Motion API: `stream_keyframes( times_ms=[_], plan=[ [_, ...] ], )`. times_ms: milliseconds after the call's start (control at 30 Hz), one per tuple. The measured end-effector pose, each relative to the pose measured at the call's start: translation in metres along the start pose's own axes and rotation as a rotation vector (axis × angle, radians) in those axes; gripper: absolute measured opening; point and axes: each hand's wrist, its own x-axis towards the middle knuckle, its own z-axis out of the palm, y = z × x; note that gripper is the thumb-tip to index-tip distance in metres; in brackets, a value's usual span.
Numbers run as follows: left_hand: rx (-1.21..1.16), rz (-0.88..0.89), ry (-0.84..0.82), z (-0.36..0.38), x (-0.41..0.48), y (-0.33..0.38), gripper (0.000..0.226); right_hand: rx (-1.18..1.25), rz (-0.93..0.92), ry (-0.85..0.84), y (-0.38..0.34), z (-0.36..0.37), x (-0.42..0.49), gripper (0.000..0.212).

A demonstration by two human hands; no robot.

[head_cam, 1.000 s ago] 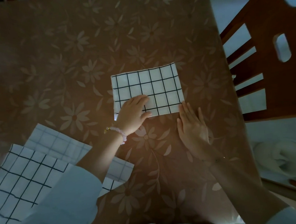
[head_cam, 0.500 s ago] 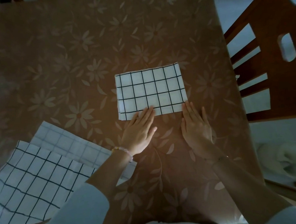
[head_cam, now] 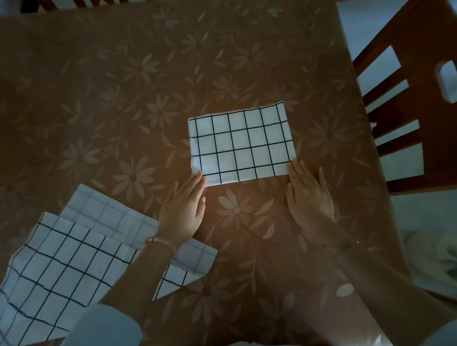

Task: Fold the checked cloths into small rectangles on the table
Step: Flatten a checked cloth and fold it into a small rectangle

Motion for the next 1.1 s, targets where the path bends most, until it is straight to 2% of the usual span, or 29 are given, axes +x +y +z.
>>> stream_keyframes(
  times_ms=[133,367,500,600,700,767,900,1033,1100],
  plan=[
    [0.078,-0.013,0.094,-0.004,0.011,0.006,0.032,0.016,0.006,0.011,0.0,-0.003,0.003,0.049],
    [0.134,-0.064,0.078,-0.014,0.022,0.02,0.023,-0.008,0.019,0.006,-0.003,-0.011,0.007,0.053],
    [0.051,-0.138,0.102,-0.013,0.018,0.029,0.026,-0.043,0.018,0.001,-0.003,-0.013,0.009,0.05],
    [-0.082,-0.213,0.125,-0.013,0.015,0.035,0.028,-0.063,-0.028,0.089,0.001,-0.016,0.014,0.043],
    [-0.151,-0.158,0.161,-0.015,0.011,0.047,0.024,-0.143,-0.124,0.157,0.007,-0.02,0.022,0.034],
    [-0.265,-0.171,0.152,-0.016,0.01,0.057,0.02,-0.209,-0.188,0.165,0.01,-0.021,0.026,0.024],
    [-0.654,-0.315,0.042,-0.012,0.01,0.076,0.019,-0.331,-0.269,0.161,0.014,-0.021,0.031,0.014],
    [-1.118,-0.603,-0.014,-0.022,0.018,0.095,0.019,-0.327,-0.279,0.207,0.015,-0.021,0.032,0.005],
    [-1.206,-0.666,-0.062,-0.027,0.021,0.1,0.023,-0.303,-0.269,0.23,0.014,-0.021,0.029,0.004]
  ],
)
